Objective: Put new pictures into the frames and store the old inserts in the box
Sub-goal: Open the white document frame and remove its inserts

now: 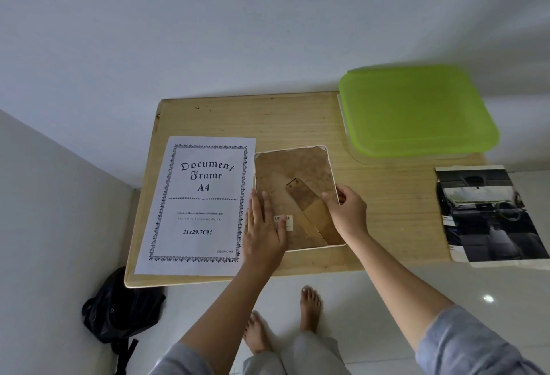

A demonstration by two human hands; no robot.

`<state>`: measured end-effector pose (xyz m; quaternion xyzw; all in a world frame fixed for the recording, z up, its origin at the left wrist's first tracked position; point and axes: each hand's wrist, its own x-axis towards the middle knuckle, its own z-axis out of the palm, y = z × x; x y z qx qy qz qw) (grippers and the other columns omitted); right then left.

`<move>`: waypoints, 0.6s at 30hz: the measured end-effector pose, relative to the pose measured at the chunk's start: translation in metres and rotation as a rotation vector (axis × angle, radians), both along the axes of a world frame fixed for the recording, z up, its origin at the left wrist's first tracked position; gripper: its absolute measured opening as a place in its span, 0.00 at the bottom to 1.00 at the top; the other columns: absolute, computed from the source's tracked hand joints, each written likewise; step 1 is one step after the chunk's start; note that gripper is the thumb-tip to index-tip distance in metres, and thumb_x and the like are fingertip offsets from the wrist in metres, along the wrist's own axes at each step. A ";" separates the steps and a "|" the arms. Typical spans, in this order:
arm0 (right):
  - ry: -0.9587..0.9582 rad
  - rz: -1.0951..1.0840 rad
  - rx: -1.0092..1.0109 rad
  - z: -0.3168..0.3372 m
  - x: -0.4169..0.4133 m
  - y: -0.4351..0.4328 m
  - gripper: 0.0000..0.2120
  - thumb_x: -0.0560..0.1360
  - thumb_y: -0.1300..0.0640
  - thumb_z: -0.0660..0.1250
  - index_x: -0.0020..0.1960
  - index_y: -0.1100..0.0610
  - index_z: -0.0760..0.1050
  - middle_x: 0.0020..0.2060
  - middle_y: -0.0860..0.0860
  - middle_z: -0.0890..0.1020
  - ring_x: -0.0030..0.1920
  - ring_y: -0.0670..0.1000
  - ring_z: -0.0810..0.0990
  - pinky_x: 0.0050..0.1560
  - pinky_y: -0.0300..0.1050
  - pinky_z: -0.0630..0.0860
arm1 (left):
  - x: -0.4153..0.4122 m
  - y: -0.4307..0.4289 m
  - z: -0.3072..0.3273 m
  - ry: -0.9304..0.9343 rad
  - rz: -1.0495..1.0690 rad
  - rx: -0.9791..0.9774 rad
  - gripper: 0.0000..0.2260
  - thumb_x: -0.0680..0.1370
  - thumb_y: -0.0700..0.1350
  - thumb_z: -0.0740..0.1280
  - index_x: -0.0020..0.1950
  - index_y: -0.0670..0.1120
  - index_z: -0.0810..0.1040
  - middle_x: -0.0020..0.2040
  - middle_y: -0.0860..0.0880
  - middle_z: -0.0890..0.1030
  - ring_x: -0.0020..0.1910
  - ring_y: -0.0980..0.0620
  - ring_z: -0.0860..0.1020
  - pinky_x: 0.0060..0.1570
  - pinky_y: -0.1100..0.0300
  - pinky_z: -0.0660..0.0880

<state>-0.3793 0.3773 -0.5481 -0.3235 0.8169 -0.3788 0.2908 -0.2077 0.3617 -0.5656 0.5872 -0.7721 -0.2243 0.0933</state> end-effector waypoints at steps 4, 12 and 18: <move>-0.124 0.046 -0.069 0.003 0.005 0.004 0.16 0.77 0.56 0.63 0.64 0.58 0.73 0.58 0.52 0.80 0.59 0.50 0.77 0.60 0.41 0.72 | 0.002 0.001 0.001 0.027 0.010 -0.011 0.34 0.75 0.61 0.38 0.76 0.44 0.47 0.77 0.42 0.44 0.76 0.45 0.48 0.69 0.60 0.40; -0.150 0.124 -0.158 0.029 0.005 0.008 0.21 0.79 0.59 0.59 0.72 0.57 0.62 0.66 0.66 0.67 0.65 0.58 0.70 0.58 0.43 0.69 | 0.006 0.000 0.007 0.033 0.029 0.077 0.31 0.78 0.61 0.44 0.76 0.48 0.44 0.77 0.47 0.41 0.76 0.50 0.44 0.73 0.53 0.51; -0.073 0.143 -0.330 0.057 0.017 0.001 0.19 0.78 0.60 0.61 0.69 0.56 0.67 0.60 0.55 0.78 0.31 0.34 0.74 0.34 0.25 0.67 | -0.002 -0.019 0.049 0.219 -0.031 0.010 0.25 0.82 0.52 0.51 0.77 0.51 0.47 0.77 0.51 0.43 0.76 0.54 0.46 0.70 0.56 0.56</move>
